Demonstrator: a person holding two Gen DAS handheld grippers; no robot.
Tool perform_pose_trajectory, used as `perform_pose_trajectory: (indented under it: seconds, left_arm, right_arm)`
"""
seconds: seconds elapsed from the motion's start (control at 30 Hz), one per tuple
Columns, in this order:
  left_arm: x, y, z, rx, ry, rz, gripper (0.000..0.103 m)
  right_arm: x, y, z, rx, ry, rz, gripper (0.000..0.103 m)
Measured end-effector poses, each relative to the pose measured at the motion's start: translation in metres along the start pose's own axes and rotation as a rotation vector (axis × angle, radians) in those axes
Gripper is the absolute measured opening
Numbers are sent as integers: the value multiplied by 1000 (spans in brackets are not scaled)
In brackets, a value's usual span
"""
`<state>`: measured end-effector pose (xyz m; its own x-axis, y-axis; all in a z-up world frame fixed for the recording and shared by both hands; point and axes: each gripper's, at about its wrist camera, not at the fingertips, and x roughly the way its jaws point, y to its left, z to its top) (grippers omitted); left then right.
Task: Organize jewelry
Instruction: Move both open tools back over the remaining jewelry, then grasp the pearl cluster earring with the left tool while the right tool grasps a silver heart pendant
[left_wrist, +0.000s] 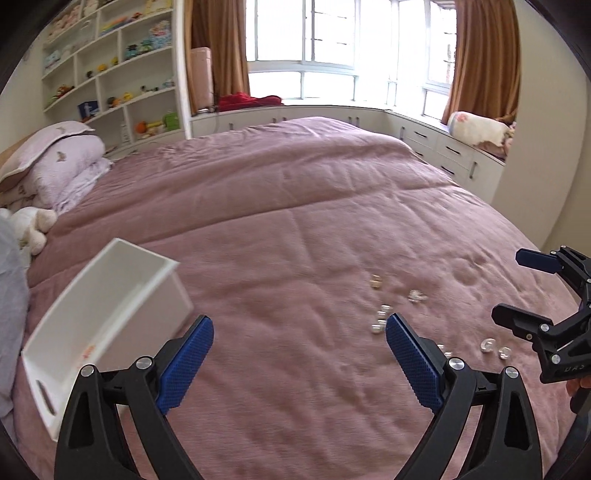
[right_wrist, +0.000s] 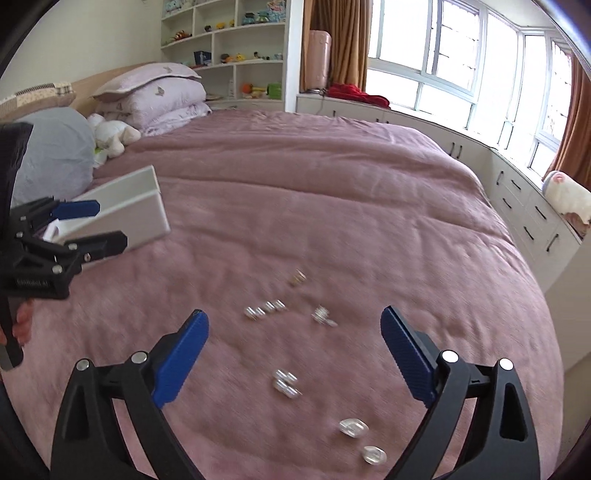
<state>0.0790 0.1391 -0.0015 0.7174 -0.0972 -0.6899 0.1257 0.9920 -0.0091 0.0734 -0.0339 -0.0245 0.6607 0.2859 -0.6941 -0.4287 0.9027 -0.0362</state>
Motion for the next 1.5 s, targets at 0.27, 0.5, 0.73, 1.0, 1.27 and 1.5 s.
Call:
perform_pose_trajectory:
  seconds: [0.27, 0.5, 0.73, 1.0, 1.27, 1.5]
  left_arm:
    - [23, -88, -16, 153, 17, -98, 95]
    - [42, -138, -33, 237, 32, -158, 95]
    - [75, -169, -47, 300, 97, -181, 93]
    - [104, -176, -61, 338, 173, -143, 78]
    - [117, -164, -67, 287, 221, -161, 60]
    - [123, -161, -68, 267, 231, -180, 33]
  right_arm:
    - [-13, -50, -65, -9, 54, -32, 90]
    - [-11, -64, -101, -1, 85, -19, 81]
    - [0, -75, -134, -2, 139, 11, 61]
    - [14, -86, -146, 27, 172, 32, 55]
    - [30, -84, -146, 24, 199, 40, 55]
    - [40, -79, -147, 11, 224, 36, 50]
